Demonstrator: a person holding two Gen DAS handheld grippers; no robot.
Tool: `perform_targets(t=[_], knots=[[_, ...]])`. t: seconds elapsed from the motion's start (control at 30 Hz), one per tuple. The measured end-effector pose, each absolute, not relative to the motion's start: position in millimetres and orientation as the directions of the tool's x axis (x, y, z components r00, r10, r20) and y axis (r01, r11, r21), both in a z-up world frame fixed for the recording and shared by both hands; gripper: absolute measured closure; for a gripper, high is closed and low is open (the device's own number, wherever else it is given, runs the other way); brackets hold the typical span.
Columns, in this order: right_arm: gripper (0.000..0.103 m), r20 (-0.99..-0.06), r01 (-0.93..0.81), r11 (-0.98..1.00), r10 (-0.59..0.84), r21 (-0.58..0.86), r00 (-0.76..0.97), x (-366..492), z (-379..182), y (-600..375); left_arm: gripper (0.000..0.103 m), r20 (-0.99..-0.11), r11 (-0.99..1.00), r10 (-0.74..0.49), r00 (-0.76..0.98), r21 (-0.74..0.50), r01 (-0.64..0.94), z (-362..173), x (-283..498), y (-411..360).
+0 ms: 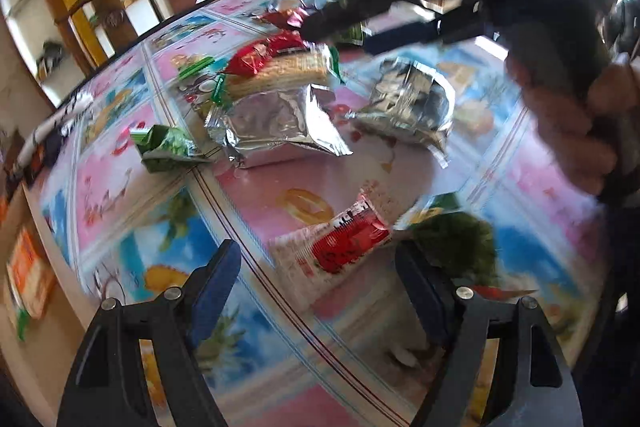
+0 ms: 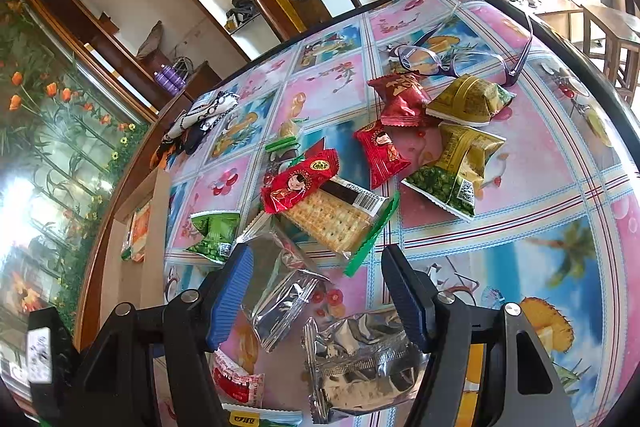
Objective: Organize snacks
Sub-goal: 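Move both tools back to the table and grasp the red-and-white candy with left tool, then grasp the green Peas Original bag with the right tool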
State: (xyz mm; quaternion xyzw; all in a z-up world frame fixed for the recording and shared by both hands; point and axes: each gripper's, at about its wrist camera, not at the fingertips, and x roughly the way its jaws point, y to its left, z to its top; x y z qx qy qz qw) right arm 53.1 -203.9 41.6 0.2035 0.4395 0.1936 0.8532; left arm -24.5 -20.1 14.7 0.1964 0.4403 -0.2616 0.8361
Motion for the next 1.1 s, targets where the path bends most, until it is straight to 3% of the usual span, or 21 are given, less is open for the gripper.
perform_targets(t=[0.1, 0.17, 0.23, 0.33, 0.67, 0.8, 0.83, 1.1], knots=[[0.032, -0.67, -0.148, 0.843, 0.506, 0.517, 0.543, 52, 42, -206, 0.024, -0.831, 0.787, -0.257, 0.493, 0.116, 0.606, 15, -16, -24], [0.032, -0.668, -0.146, 0.843, 0.505, 0.518, 0.546, 52, 43, -208, 0.033, -0.832, 0.809, -0.271, 0.484, 0.076, 0.583, 15, -9, -20], [0.032, -0.667, -0.146, 0.842, 0.506, 0.519, 0.547, 52, 43, -209, 0.054, -0.833, 0.829, -0.289, 0.471, 0.028, 0.558, 13, -1, -15], [0.032, -0.663, -0.149, 0.84, 0.508, 0.521, 0.549, 52, 44, -209, 0.072, -0.821, 0.865, -0.273, 0.501, 0.019, 0.502, 14, -2, -6], [0.033, -0.61, -0.303, 0.813, 0.577, 0.498, 0.543, 17, 56, -189, 0.073, -0.773, 0.927, -0.218, 0.596, 0.028, 0.374, 11, -8, 1], [0.044, -0.611, -0.352, 0.784, 0.619, 0.511, 0.493, -20, 50, -179, 0.073, -0.773, 0.936, -0.211, 0.598, 0.017, 0.353, 11, -5, 8], [0.047, -0.62, -0.355, 0.785, 0.619, 0.508, 0.482, -28, 48, -178, 0.073, -0.773, 0.936, -0.211, 0.598, 0.017, 0.353, 11, -4, 9], [0.048, -0.712, -0.309, 0.824, 0.566, 0.474, 0.417, -54, 28, -170, 0.072, -0.774, 0.937, -0.211, 0.598, 0.013, 0.348, 11, -3, 10]])
